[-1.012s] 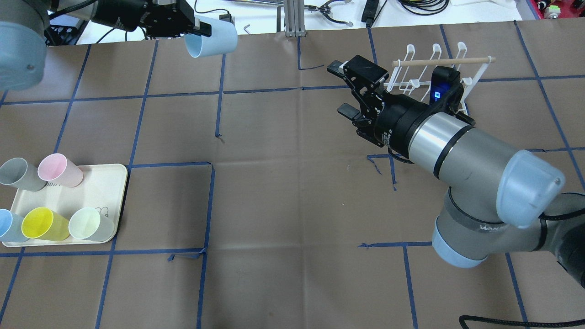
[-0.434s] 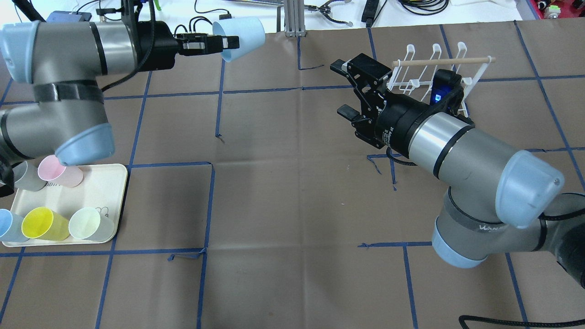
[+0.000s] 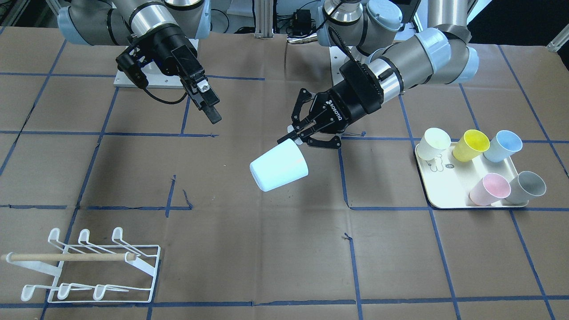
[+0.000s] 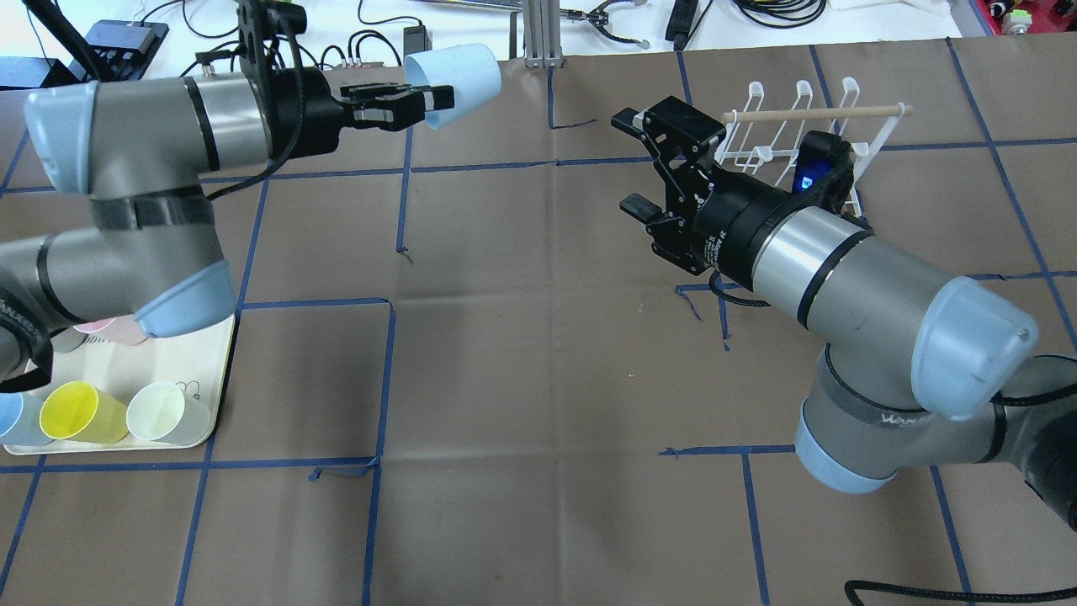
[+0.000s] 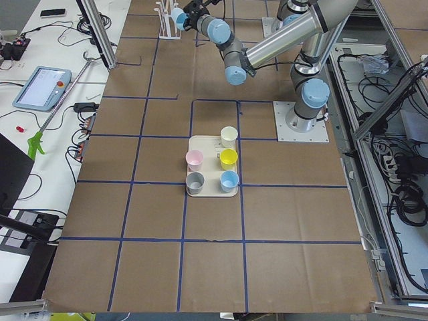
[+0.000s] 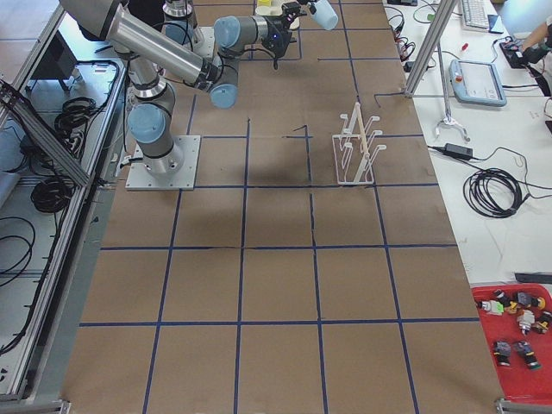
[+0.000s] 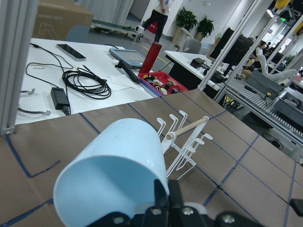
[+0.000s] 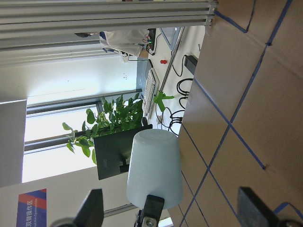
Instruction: Transfer IKEA cup to right arm and place on rack
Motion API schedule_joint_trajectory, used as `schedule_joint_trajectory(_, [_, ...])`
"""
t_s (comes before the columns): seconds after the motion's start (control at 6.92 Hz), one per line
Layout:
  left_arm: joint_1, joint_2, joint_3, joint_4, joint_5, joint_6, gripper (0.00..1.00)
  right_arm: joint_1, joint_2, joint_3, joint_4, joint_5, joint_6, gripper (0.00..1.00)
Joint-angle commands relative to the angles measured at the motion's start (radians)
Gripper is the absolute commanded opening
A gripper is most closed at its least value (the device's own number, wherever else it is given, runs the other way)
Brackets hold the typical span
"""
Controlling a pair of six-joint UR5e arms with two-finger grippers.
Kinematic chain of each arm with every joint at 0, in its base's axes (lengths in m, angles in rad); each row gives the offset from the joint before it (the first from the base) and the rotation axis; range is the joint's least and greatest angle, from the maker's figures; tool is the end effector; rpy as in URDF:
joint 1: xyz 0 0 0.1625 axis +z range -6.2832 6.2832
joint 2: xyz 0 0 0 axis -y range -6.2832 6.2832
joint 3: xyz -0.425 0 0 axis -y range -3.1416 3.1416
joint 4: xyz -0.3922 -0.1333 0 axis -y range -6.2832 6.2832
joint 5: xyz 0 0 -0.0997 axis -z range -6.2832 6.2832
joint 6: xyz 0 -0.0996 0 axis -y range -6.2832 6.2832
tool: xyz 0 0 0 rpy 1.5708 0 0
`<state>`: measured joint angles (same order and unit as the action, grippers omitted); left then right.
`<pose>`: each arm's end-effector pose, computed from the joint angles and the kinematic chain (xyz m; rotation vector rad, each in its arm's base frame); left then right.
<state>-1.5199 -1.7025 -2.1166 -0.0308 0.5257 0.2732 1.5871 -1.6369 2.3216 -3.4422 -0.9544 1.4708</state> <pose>-0.1956 -0.4748 0.3812 -0.7492 -1.9305 1.0950 0.1972 -0.3853 0.4005 0.9450 1.6668 -0.5263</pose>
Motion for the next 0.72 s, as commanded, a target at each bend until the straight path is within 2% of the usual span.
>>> schedule_joint_trajectory(0.0, [-0.02, 0.017, -0.038, 0.032, -0.007, -0.002, 0.0, 0.001, 0.0, 0.004, 0.009, -0.004, -0.007, 1.0])
schedule_joint_trajectory(0.14, [-0.023, 0.015, -0.039, 0.032, -0.009, -0.002, 0.0, 0.014, 0.006, 0.005, 0.014, -0.006, 0.002, 1.0])
schedule_joint_trajectory(0.43, [-0.049, 0.017, -0.039, 0.032, -0.009, -0.002, 0.0, 0.06, 0.034, 0.004, 0.017, -0.076, 0.008, 1.0])
schedule_joint_trajectory(0.58, [-0.051, 0.017, -0.04, 0.032, -0.009, -0.002, 0.0, 0.074, 0.037, -0.002, 0.084, -0.076, 0.005, 1.0])
